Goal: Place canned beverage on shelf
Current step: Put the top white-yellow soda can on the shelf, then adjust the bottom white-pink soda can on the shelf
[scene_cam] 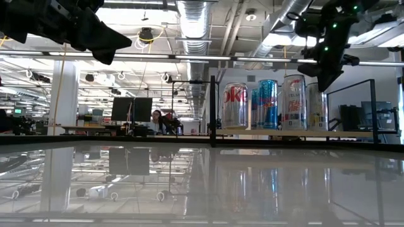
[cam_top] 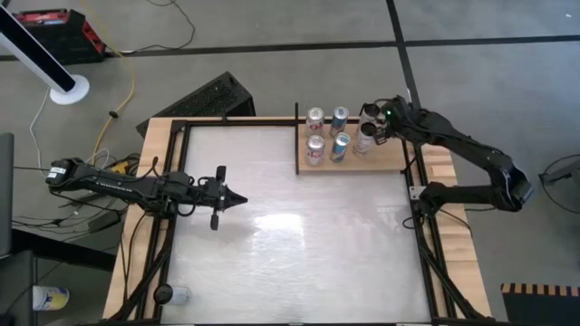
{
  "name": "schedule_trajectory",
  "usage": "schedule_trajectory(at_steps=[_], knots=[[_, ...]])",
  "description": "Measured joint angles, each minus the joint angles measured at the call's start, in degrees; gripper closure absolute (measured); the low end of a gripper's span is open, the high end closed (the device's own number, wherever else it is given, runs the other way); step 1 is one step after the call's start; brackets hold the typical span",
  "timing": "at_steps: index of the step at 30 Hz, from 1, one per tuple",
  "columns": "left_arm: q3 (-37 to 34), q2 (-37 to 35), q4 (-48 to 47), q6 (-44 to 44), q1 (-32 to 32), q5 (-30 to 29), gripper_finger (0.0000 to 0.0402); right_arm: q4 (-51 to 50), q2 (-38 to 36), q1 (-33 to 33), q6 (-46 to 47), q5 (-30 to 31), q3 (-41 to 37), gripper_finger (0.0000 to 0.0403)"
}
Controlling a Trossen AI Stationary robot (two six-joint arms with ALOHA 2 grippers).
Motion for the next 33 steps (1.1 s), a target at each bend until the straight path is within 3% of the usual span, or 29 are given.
schedule_trajectory(at_steps=[10, 18, 27, 33], knots=[[0.0, -0.02, 0.54, 1.58, 0.0, -1.11, 0.0401, -2.28, -8.08, 2.74, 0.82, -3.36, 0.21, 0.0383], [0.0, -0.02, 2.89, 2.38, 0.02, -1.2, 0.0401, -1.73, -10.41, 12.94, 3.65, -5.48, 4.44, 0.0384], [0.0, -0.02, 3.31, 3.72, 0.01, -1.28, 0.0401, 1.7, -10.39, 25.55, 6.0, -0.83, 4.98, 0.0383], [0.0, -0.02, 1.77, 3.72, 0.02, -1.27, 0.0401, 1.98, -10.27, 29.15, 5.75, 1.57, 4.98, 0.0364]])
